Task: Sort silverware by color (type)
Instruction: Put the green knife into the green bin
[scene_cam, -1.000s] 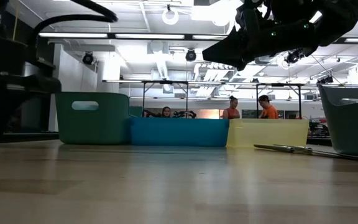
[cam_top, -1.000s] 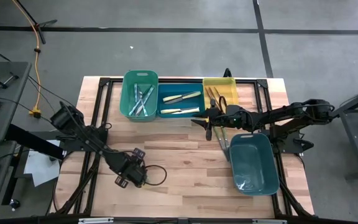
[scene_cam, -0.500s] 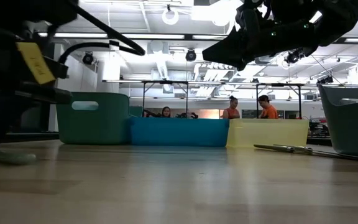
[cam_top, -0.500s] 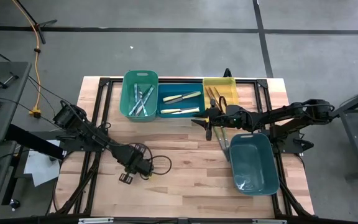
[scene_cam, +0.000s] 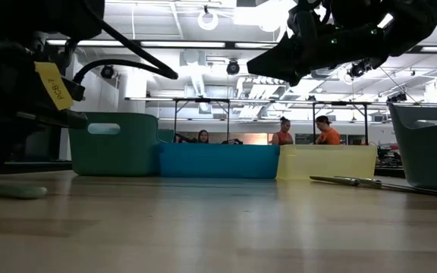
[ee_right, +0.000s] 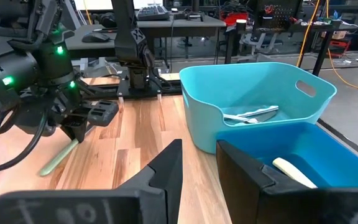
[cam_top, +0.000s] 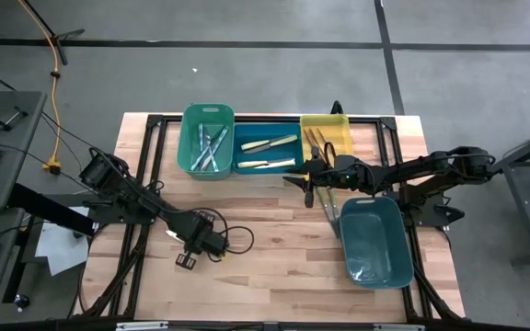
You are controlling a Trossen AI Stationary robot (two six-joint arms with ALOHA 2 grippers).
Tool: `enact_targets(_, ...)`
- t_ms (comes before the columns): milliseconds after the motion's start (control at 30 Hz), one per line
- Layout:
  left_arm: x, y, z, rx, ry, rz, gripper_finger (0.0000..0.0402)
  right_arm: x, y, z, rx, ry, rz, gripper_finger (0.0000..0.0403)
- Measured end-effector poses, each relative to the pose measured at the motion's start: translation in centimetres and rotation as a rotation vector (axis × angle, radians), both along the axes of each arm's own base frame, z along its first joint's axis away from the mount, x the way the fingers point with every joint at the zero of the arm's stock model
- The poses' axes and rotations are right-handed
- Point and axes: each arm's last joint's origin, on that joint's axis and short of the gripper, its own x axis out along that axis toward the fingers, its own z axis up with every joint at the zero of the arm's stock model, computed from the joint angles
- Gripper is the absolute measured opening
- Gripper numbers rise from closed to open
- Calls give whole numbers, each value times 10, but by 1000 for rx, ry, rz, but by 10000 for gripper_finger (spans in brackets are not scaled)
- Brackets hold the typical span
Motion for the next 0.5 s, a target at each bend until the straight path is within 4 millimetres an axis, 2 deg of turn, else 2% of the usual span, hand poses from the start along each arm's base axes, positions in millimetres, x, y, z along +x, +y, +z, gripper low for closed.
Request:
enact_targets(200, 2, 1, 15, 4, -61, 10, 28, 0, 0, 0, 0, 0, 0, 94)
enact_targets(400, 1, 1, 24, -12, -102, 22, 1, 0, 0, 0, 0, 0, 0, 94)
enact_targets(500, 1, 2, 27, -8, -117, 29, 0, 0, 0, 0, 0, 0, 0, 94)
